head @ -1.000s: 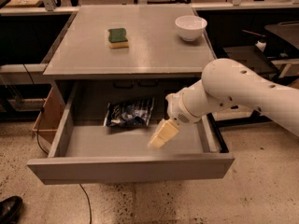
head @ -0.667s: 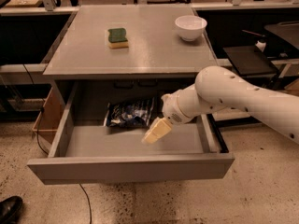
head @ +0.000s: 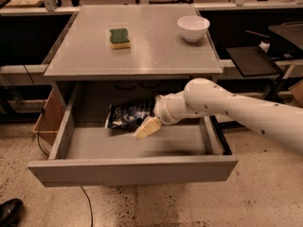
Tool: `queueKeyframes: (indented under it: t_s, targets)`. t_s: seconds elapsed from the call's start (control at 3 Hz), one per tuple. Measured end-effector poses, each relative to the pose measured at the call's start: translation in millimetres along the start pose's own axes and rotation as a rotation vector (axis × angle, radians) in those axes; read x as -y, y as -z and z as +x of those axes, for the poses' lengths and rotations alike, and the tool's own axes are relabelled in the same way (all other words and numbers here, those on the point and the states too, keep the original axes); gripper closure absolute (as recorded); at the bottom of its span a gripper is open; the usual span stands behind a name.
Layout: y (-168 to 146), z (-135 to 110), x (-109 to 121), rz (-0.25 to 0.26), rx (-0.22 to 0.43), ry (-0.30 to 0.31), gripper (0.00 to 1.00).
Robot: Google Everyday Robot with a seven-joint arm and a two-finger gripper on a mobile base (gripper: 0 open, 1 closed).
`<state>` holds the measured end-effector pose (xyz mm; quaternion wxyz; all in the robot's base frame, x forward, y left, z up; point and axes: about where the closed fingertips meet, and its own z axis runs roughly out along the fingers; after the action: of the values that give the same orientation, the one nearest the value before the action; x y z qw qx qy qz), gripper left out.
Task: Pick blue chip bag from top drawer and place on counter
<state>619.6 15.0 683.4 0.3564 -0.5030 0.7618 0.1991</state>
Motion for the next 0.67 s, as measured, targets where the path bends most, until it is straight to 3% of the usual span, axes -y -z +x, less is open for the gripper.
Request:
queueKeyframes:
  t_s: [0.33, 0.67]
  targets:
    - [-28.3, -2.3, 13.9, 0.042, 0.02, -0.01, 0.0]
    - [-47.4, -0.4, 23.8, 0.078, 0.027, -0.024, 0.19]
